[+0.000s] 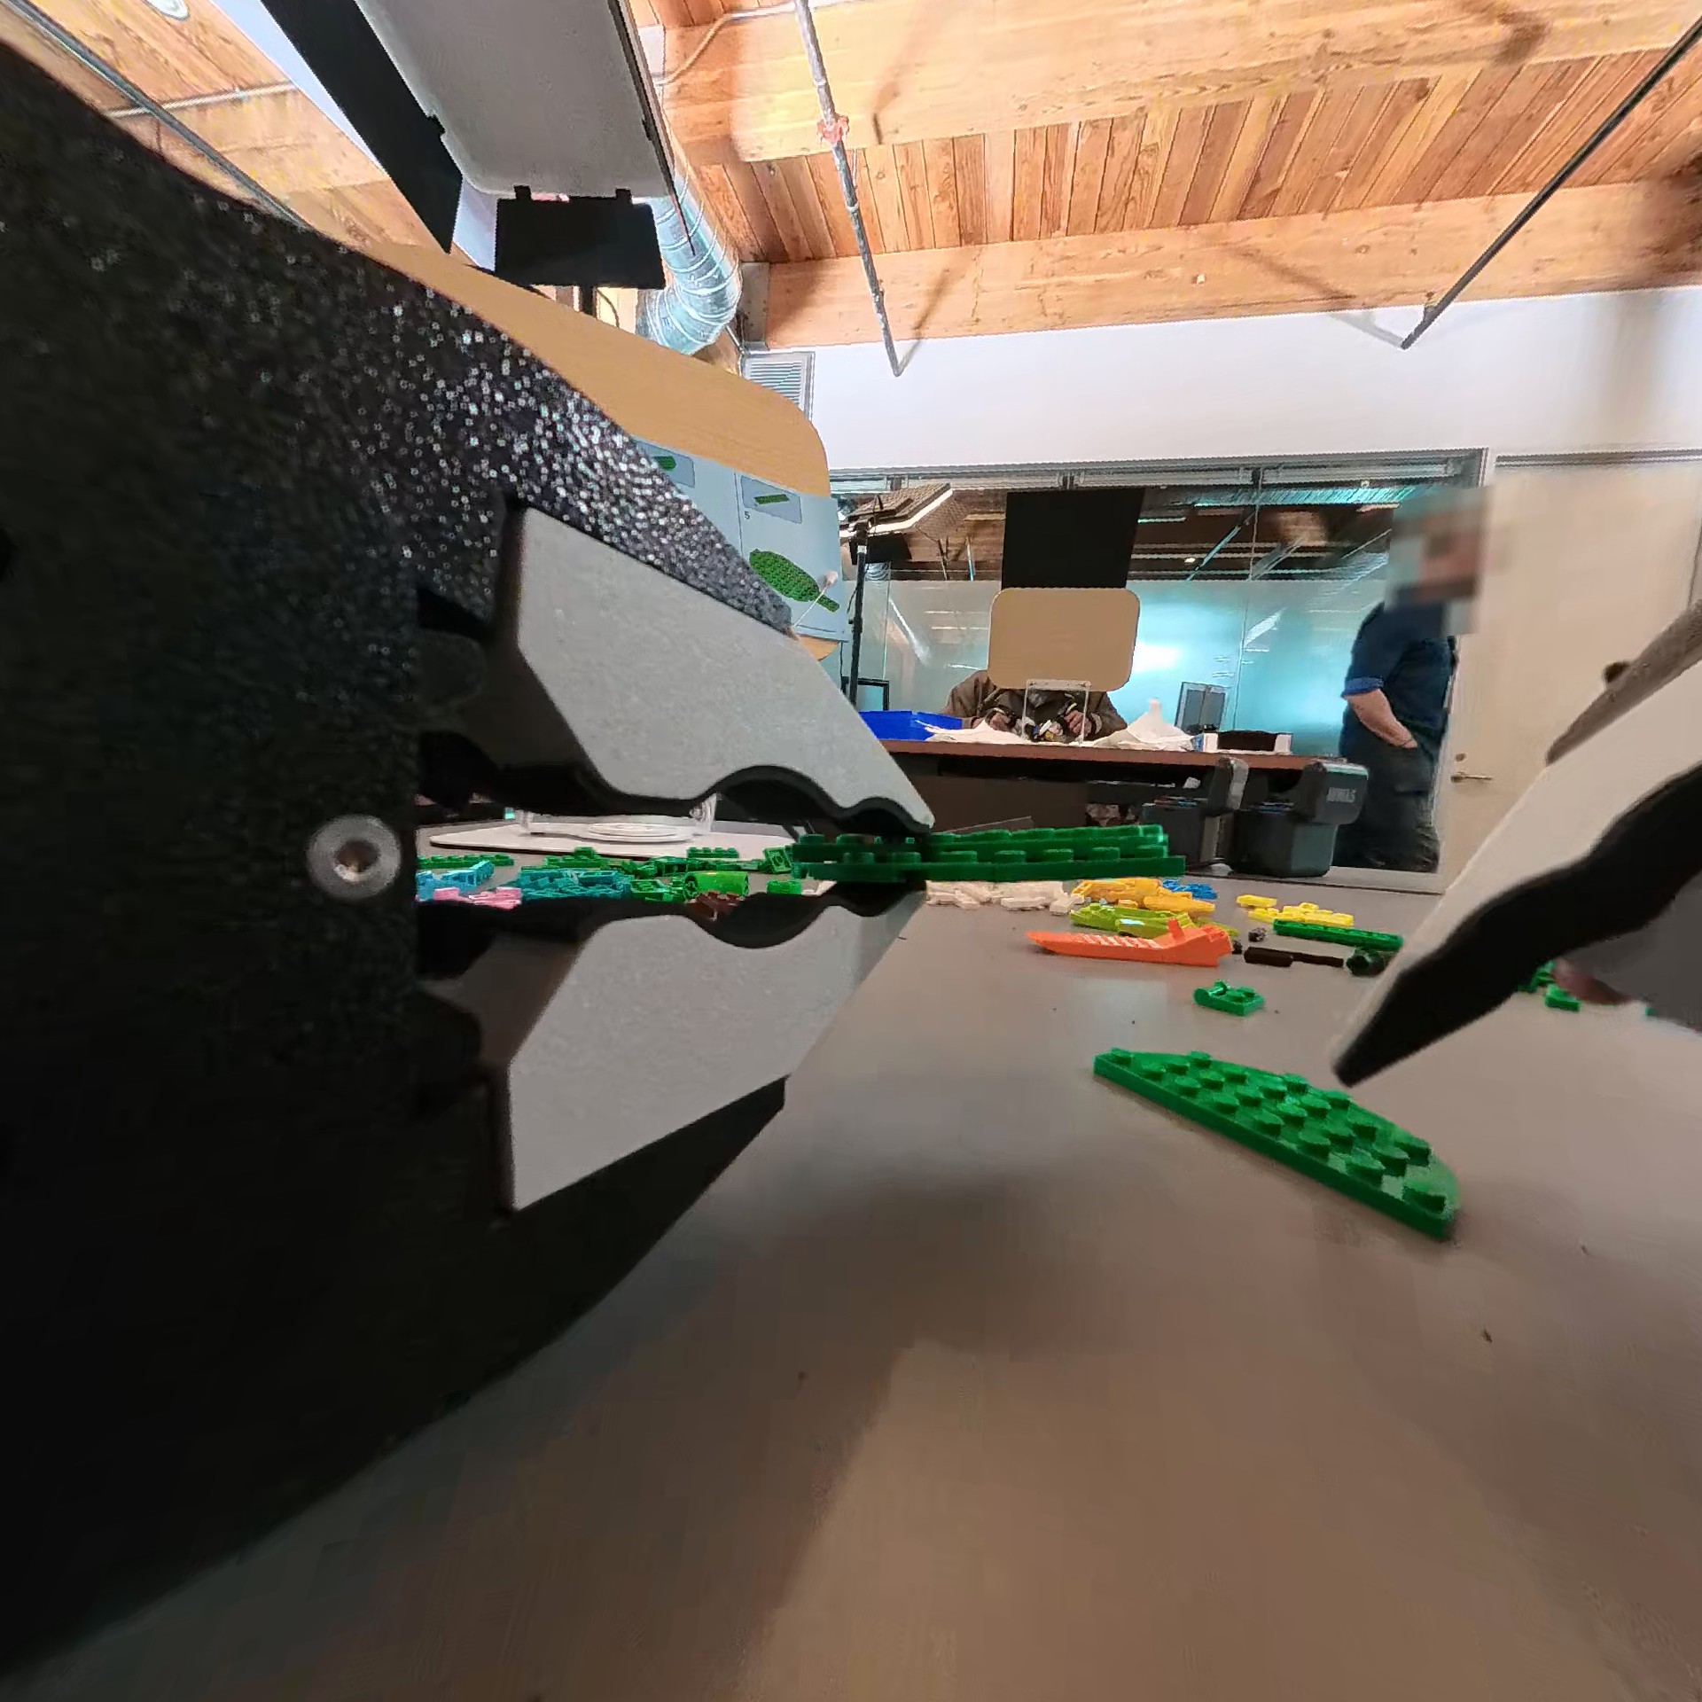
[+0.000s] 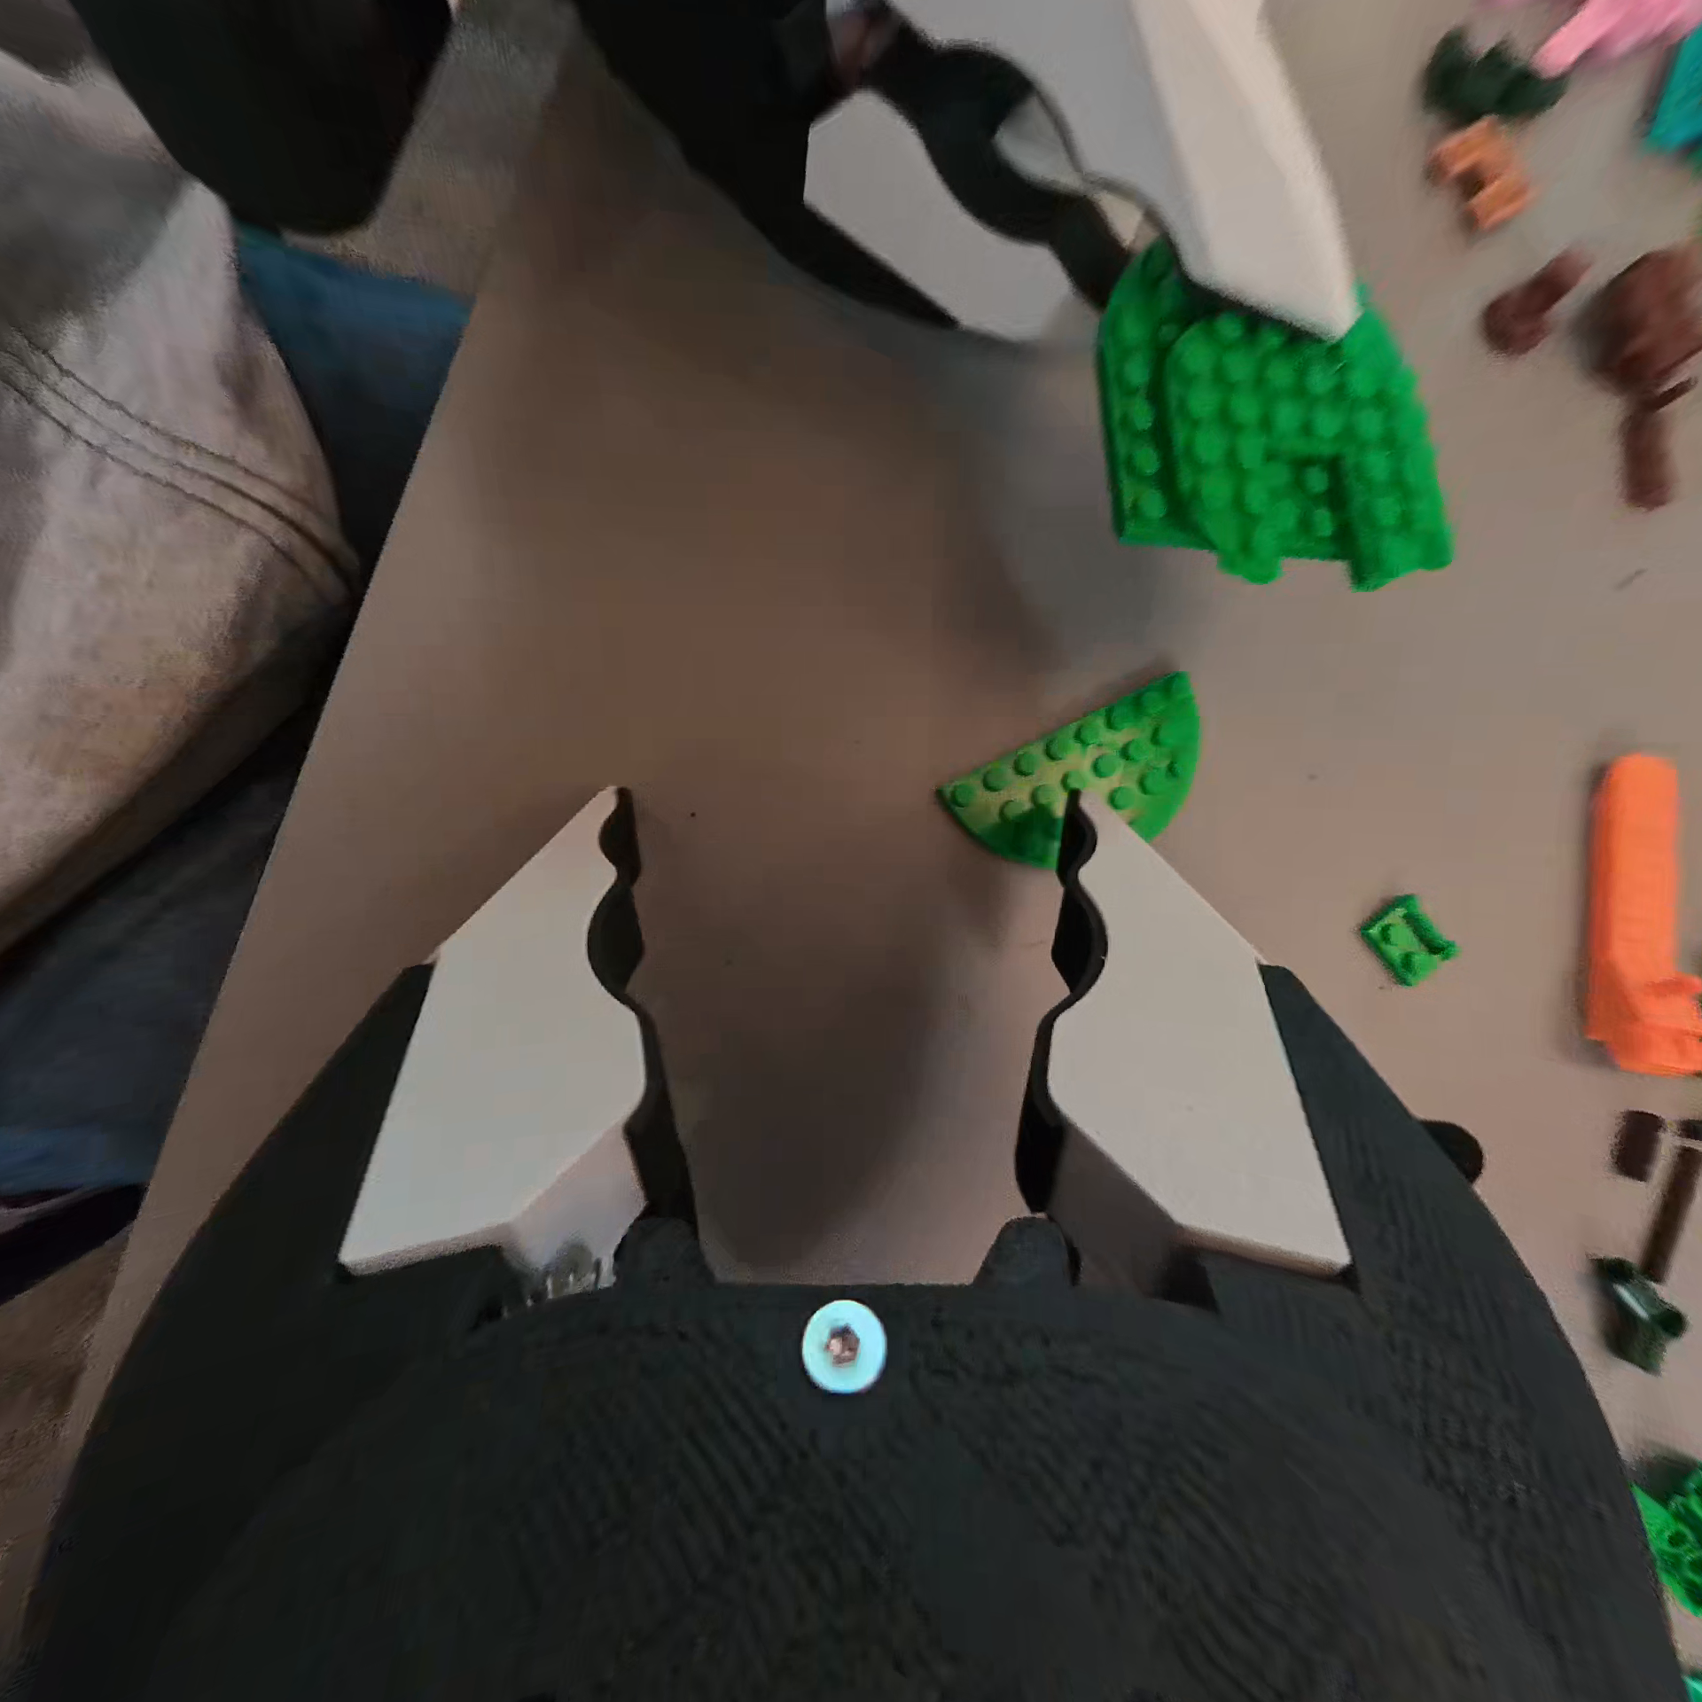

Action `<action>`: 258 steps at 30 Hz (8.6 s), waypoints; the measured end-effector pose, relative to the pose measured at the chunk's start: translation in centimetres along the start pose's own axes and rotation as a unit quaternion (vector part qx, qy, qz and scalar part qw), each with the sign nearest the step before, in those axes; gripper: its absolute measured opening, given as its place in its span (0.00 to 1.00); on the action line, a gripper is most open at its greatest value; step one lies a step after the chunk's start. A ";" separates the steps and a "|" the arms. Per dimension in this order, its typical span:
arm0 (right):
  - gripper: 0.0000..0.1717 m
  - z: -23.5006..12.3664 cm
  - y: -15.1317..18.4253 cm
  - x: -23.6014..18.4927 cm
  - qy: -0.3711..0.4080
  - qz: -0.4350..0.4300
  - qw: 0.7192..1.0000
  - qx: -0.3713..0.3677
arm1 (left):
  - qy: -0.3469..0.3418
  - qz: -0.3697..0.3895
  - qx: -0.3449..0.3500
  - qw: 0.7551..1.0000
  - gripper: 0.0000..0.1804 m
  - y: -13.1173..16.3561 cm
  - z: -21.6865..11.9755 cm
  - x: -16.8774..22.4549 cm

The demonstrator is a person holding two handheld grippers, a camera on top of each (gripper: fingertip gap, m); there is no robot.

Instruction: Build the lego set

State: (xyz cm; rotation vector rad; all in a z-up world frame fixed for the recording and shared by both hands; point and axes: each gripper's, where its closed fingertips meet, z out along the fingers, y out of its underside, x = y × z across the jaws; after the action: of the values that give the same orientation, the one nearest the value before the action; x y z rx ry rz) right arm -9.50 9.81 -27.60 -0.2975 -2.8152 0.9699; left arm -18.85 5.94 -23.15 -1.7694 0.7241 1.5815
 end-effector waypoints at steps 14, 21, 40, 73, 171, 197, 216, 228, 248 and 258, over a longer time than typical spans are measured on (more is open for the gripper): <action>0.57 0.0 -2.9 -10.9 -0.080 0.118 0.989 0.027 | -0.005 -0.017 0.018 1.000 0.03 -0.5 -0.4 -0.3; 0.50 0.2 -2.0 -10.4 0.162 0.012 0.986 0.026 | -0.005 -0.016 0.029 0.999 0.03 -1.0 -0.5 -0.3; 0.45 1.9 -0.8 -9.4 0.286 -0.090 0.951 -0.080 | 0.005 -0.014 0.040 0.999 0.03 -1.5 -0.4 0.0; 0.03 -2.2 -1.2 -8.9 -0.067 -0.020 0.992 -0.100 | 0.639 -0.375 0.087 0.666 0.03 -7.3 -10.5 4.1; 0.02 -6.7 1.2 0.2 0.389 -0.210 0.862 -0.245 | 0.329 -0.164 0.012 0.930 0.12 -4.7 -2.6 3.3; 0.02 -3.9 -3.2 -0.7 0.351 -0.162 0.913 -0.128 | 0.270 -0.147 0.223 0.925 0.02 -10.0 -5.5 0.2; 0.19 -12.7 -14.2 -2.9 0.185 0.150 0.801 0.549 | 0.289 -0.672 0.496 0.468 0.00 -11.5 -9.6 -12.5; 0.01 -13.3 -12.4 -1.0 0.257 0.138 0.811 0.507 | 0.337 -0.656 0.434 0.517 0.13 -11.1 -8.3 -10.1; 0.02 -0.4 -2.2 3.5 0.346 -0.243 0.902 -0.087 | 0.337 -0.411 0.103 0.841 0.40 -4.5 -12.8 0.2; 0.02 1.6 -3.7 0.2 0.336 -0.330 0.876 -0.102 | 0.301 -0.363 0.096 0.876 0.35 -4.7 -16.0 2.4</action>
State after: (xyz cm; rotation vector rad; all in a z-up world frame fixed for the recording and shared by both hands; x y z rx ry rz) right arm -10.49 6.05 -26.48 0.2608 -2.1083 0.3164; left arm -4.86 -3.32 -24.05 -2.0506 0.3714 0.4409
